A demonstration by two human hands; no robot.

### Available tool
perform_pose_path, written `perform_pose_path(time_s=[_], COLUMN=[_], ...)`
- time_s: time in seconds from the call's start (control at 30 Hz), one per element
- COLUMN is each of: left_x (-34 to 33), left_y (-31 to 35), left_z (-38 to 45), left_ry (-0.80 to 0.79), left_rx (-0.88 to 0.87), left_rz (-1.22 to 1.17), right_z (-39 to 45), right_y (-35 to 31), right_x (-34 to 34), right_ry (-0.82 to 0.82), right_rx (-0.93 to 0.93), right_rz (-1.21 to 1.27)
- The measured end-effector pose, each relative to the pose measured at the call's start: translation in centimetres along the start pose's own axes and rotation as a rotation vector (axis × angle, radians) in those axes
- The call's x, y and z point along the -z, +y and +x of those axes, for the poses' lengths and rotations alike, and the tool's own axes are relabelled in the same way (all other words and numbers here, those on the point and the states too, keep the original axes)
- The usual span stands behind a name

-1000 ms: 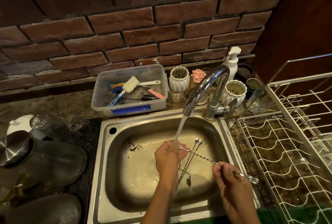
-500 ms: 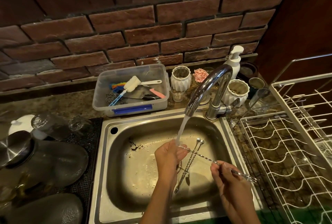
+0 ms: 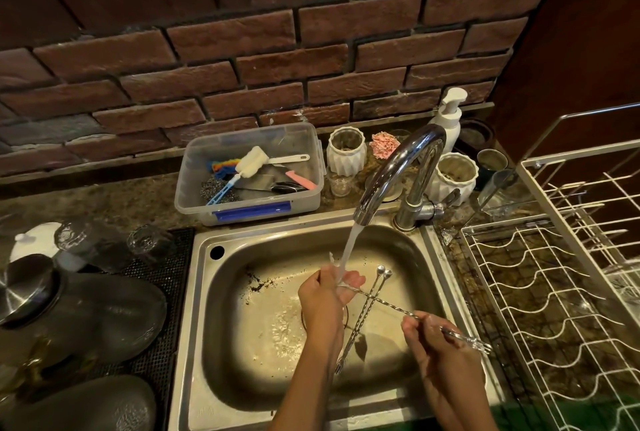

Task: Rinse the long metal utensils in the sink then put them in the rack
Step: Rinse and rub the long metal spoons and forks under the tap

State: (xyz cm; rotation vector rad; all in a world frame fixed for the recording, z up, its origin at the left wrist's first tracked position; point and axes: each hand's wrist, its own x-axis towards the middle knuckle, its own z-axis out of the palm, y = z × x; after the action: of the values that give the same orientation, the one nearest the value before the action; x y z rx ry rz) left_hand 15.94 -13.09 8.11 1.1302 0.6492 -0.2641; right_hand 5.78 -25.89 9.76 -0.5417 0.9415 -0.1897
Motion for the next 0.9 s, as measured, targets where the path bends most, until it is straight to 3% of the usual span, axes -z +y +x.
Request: perform_pose_path(time_s=[0.13,0.33,0.4,0.47,0.67,0.9], left_x=[-0.1,0.1,0.0,-0.1,-0.4,-0.4], left_y=[-0.4,0.4,0.2,0.1,0.5,0.5], left_z=[0.2,0.4,0.2,-0.1,-0.6,-1.0], left_ry=[-0.034,-0.168,-0.190,-0.176,-0.204,-0.106], left_rx=[0.016,0.089,0.095,0.081,0.154,0.150], left_rz=[0.084,-0.157,-0.098,-0.037,-0.144,-0.195], right_z=[0.1,0.2,0.2,0.0,-0.1,-0.4], right_y=[-0.3,-0.6,-0.6,-0.6,-0.7,-0.5], right_x=[0.0,0.6,0.6,0.5,0.5,0.4], right_ry=[0.005,0.007,0.006,0.011,0.001,-0.063], right_rx=[0.054,0.052,0.040,0.029,0.003,-0.006], right_rz=[-0.024,-0.017,0.003,0.007,0.042,0.038])
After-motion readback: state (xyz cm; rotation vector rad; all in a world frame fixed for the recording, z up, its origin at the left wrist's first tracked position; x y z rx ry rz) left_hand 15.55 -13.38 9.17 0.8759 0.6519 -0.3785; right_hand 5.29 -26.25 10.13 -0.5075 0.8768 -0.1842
